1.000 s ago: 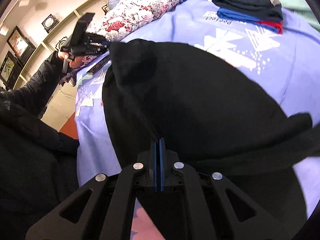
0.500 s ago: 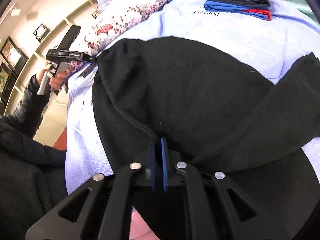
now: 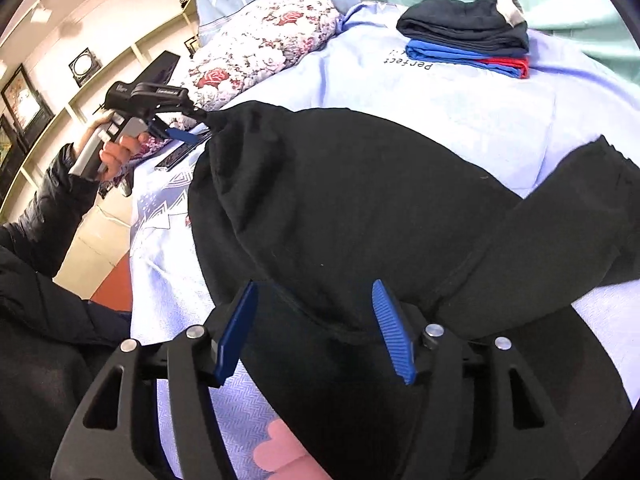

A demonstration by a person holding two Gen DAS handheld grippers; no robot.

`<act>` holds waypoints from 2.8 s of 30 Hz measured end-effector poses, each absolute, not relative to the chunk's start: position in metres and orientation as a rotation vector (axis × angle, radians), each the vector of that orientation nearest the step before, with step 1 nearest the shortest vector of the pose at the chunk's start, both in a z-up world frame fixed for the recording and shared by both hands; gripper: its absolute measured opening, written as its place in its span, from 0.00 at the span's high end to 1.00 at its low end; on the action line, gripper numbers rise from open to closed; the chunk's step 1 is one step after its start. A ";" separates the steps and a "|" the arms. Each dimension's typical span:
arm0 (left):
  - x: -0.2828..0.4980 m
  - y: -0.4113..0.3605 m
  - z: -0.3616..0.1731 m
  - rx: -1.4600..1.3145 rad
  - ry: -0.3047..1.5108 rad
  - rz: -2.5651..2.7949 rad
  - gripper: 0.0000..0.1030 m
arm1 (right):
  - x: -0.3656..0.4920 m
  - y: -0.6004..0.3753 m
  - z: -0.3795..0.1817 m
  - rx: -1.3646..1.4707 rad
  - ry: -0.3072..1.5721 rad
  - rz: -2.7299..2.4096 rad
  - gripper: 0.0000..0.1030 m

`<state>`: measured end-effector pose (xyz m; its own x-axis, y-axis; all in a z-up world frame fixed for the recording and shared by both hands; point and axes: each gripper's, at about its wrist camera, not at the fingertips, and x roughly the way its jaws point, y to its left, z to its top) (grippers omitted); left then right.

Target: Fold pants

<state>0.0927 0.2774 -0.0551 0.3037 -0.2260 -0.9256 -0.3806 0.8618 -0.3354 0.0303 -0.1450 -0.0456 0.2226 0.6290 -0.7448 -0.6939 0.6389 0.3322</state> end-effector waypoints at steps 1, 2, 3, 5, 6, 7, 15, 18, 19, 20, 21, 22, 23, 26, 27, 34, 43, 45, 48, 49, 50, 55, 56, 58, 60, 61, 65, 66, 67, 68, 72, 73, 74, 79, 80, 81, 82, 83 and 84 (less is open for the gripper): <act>0.093 0.278 -0.057 -0.575 1.284 0.113 0.14 | 0.031 -0.143 -0.046 -0.085 0.988 0.912 0.41; 0.094 0.279 -0.058 -0.590 1.291 0.116 0.14 | 0.033 -0.139 -0.048 -0.110 0.994 0.895 0.41; 0.095 0.280 -0.059 -0.606 1.295 0.114 0.14 | 0.034 -0.137 -0.051 -0.125 1.001 0.885 0.41; 0.093 0.282 -0.057 -0.637 1.294 0.111 0.14 | 0.036 -0.131 -0.054 -0.156 1.014 0.886 0.41; 0.091 0.283 -0.056 -0.646 1.292 0.112 0.14 | 0.035 -0.129 -0.055 -0.167 1.015 0.893 0.41; 0.089 0.284 -0.054 -0.654 1.287 0.111 0.14 | 0.035 -0.127 -0.056 -0.179 1.018 0.902 0.41; 0.087 0.287 -0.052 -0.664 1.278 0.105 0.13 | 0.039 -0.117 -0.065 -0.216 1.040 0.904 0.41; 0.093 0.286 -0.059 -0.674 1.287 0.109 0.17 | 0.038 -0.116 -0.064 -0.221 1.034 0.899 0.41; 0.095 0.285 -0.060 -0.679 1.283 0.108 0.19 | 0.037 -0.116 -0.063 -0.223 1.033 0.899 0.41; 0.098 0.285 -0.061 -0.680 1.284 0.106 0.20 | 0.036 -0.116 -0.062 -0.227 1.031 0.900 0.41; 0.099 0.285 -0.062 -0.678 1.286 0.103 0.23 | 0.036 -0.116 -0.062 -0.231 1.030 0.898 0.41; 0.101 0.284 -0.063 -0.678 1.288 0.101 0.30 | 0.035 -0.117 -0.062 -0.239 1.029 0.895 0.41; 0.104 0.284 -0.064 -0.684 1.292 0.096 0.34 | 0.035 -0.117 -0.063 -0.241 1.029 0.892 0.41; 0.108 0.285 -0.069 -0.689 1.303 0.100 0.46 | 0.036 -0.117 -0.063 -0.240 1.027 0.887 0.48; 0.110 0.285 -0.072 -0.692 1.310 0.100 0.53 | 0.036 -0.116 -0.063 -0.243 1.026 0.889 0.55; 0.104 0.296 -0.087 -0.808 1.333 0.110 0.51 | 0.024 -0.102 -0.061 -0.321 1.019 0.954 0.57; 0.102 0.292 -0.100 -0.840 1.363 0.100 0.48 | 0.029 -0.097 -0.077 -0.413 1.034 0.894 0.57; 0.105 0.292 -0.102 -0.849 1.363 0.100 0.48 | 0.034 -0.099 -0.078 -0.402 1.025 0.872 0.63; 0.107 0.290 -0.098 -0.835 1.351 0.113 0.60 | 0.040 -0.101 -0.082 -0.389 1.034 0.847 0.91; 0.108 0.289 -0.094 -0.810 1.343 0.113 0.73 | 0.041 -0.102 -0.083 -0.381 1.034 0.842 0.93; 0.109 0.286 -0.090 -0.791 1.334 0.090 0.79 | 0.041 -0.104 -0.081 -0.368 1.027 0.845 0.96; 0.108 0.284 -0.072 -0.747 1.299 0.068 0.88 | 0.036 -0.111 -0.068 -0.341 0.995 0.859 0.97; 0.107 0.283 -0.065 -0.747 1.285 0.069 0.88 | 0.035 -0.116 -0.062 -0.327 0.982 0.869 0.97; 0.102 0.282 -0.051 -0.733 1.255 0.050 0.89 | 0.033 -0.125 -0.046 -0.289 0.956 0.892 0.97; 0.098 0.278 -0.036 -0.711 1.225 0.021 0.89 | 0.031 -0.134 -0.030 -0.268 0.925 0.912 0.97; 0.096 0.276 -0.029 -0.695 1.215 0.009 0.89 | 0.029 -0.137 -0.021 -0.261 0.913 0.927 0.97; 0.088 0.274 -0.032 -0.644 1.245 0.014 0.89 | 0.013 -0.139 -0.008 -0.284 0.901 0.991 0.97; 0.086 0.276 -0.040 -0.647 1.261 0.021 0.89 | 0.009 -0.137 -0.011 -0.300 0.911 1.001 0.97; 0.085 0.279 -0.051 -0.657 1.284 0.036 0.89 | 0.007 -0.133 -0.017 -0.313 0.927 1.007 0.97; 0.084 0.282 -0.065 -0.668 1.317 0.057 0.89 | 0.007 -0.129 -0.028 -0.325 0.959 1.008 0.97; 0.082 0.290 -0.099 -0.725 1.355 0.069 0.84 | 0.007 -0.119 -0.062 -0.348 1.050 0.981 0.96; 0.081 0.292 -0.100 -0.727 1.351 0.062 0.83 | 0.008 -0.118 -0.071 -0.352 1.076 0.966 0.95; 0.081 0.292 -0.100 -0.722 1.353 0.060 0.83 | 0.008 -0.121 -0.076 -0.336 1.090 0.966 0.93; 0.079 0.284 -0.069 -0.619 1.335 0.081 0.25 | 0.015 -0.139 -0.061 -0.254 1.081 0.944 0.57; 0.077 0.280 -0.052 -0.541 1.275 0.131 0.19 | 0.016 -0.144 -0.055 -0.232 1.070 0.946 0.57; 0.076 0.277 -0.040 -0.484 1.228 0.163 0.14 | 0.018 -0.152 -0.047 -0.201 1.052 0.943 0.57; 0.073 0.270 -0.025 -0.411 1.178 0.188 0.13 | 0.021 -0.161 -0.038 -0.164 1.029 0.932 0.57; 0.072 0.263 -0.014 -0.361 1.152 0.188 0.13 | 0.029 -0.175 -0.026 -0.105 1.000 0.895 0.52; 0.071 0.258 -0.008 -0.344 1.139 0.177 0.13 | 0.037 -0.185 -0.020 -0.065 0.984 0.849 0.43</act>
